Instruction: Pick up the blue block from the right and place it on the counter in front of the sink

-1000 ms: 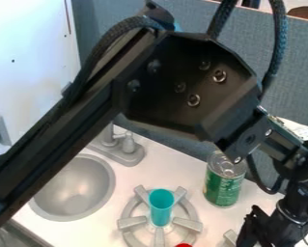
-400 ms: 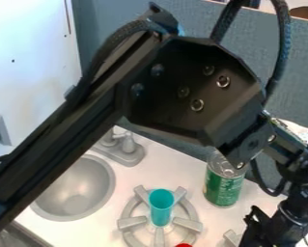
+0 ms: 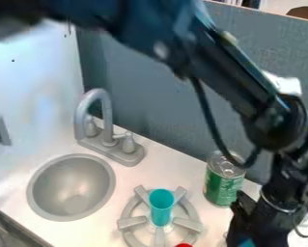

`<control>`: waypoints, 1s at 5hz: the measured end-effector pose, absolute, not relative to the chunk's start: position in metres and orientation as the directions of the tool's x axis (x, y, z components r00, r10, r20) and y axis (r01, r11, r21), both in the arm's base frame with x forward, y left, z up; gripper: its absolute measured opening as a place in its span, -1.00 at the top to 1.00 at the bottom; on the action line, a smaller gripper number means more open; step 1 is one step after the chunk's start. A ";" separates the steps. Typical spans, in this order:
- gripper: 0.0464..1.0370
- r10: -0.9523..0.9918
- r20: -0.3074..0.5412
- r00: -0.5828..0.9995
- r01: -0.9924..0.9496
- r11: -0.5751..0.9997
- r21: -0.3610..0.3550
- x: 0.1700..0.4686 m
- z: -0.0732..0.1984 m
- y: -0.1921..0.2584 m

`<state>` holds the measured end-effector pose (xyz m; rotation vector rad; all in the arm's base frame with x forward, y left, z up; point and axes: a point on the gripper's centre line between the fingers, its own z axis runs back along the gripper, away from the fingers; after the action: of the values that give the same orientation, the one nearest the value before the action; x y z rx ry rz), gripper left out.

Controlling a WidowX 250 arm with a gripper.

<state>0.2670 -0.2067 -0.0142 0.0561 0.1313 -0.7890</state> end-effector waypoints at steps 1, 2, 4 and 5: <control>-0.20 -0.611 -0.211 0.763 0.625 0.781 0.001 0.247 -0.017 -0.164; -0.20 -0.483 -0.289 0.826 0.509 0.861 0.014 0.243 -0.022 -0.128; -0.20 -0.235 -0.403 0.885 0.278 0.959 0.051 0.252 -0.035 -0.062; -0.20 -0.129 -0.418 0.899 0.190 0.976 0.108 0.254 -0.035 -0.029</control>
<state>0.2537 -0.0289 -0.0348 0.1477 0.4214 -0.1661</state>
